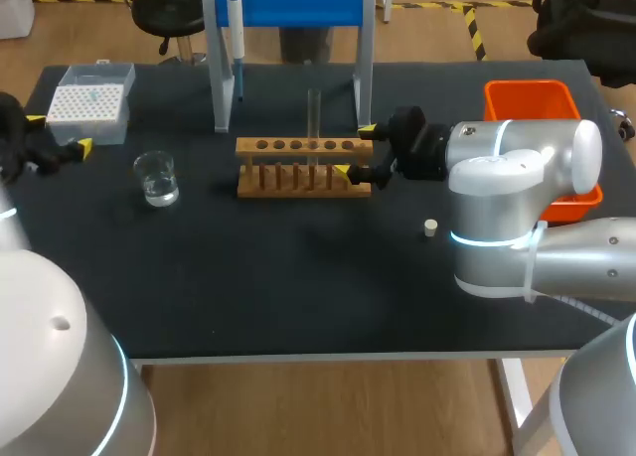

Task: Invert the test tube, pick up the pipette, mount the tip to pipette, aspirate from beaker and dispense into the tube, eject the tip, return the pipette, and cap with the stopper.

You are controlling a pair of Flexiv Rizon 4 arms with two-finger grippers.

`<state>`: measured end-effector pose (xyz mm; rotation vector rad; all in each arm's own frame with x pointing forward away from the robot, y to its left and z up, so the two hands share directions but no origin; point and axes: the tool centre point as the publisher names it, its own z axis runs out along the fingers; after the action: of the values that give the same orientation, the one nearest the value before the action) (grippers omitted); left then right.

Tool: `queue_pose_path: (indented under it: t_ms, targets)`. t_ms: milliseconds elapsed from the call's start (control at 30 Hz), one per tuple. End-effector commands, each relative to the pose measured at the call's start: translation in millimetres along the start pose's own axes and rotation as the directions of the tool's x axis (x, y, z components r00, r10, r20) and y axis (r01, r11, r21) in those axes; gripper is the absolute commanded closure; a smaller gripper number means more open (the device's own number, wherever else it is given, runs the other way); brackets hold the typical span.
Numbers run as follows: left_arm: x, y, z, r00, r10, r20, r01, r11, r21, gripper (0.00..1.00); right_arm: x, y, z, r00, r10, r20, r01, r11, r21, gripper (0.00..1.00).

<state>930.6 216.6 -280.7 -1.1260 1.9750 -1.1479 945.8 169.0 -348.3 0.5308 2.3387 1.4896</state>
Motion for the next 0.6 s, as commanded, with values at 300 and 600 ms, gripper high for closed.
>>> queue_pose_path:
  t_ms: [300,600]
  targets:
    - [-36.9,3.5,69,0.996,-0.059,0.068,0.062,0.997,-0.054,0.0,0,-1,1,1.0,0.0,0.002,0.0,1.0,-0.003,0.0]
    - [-64.7,8.0,96,0.988,-0.092,0.125,0.103,0.991,-0.086,0.0,0,-1,1,1.0,0.0,0.002,0.0,1.0,-0.003,0.0]
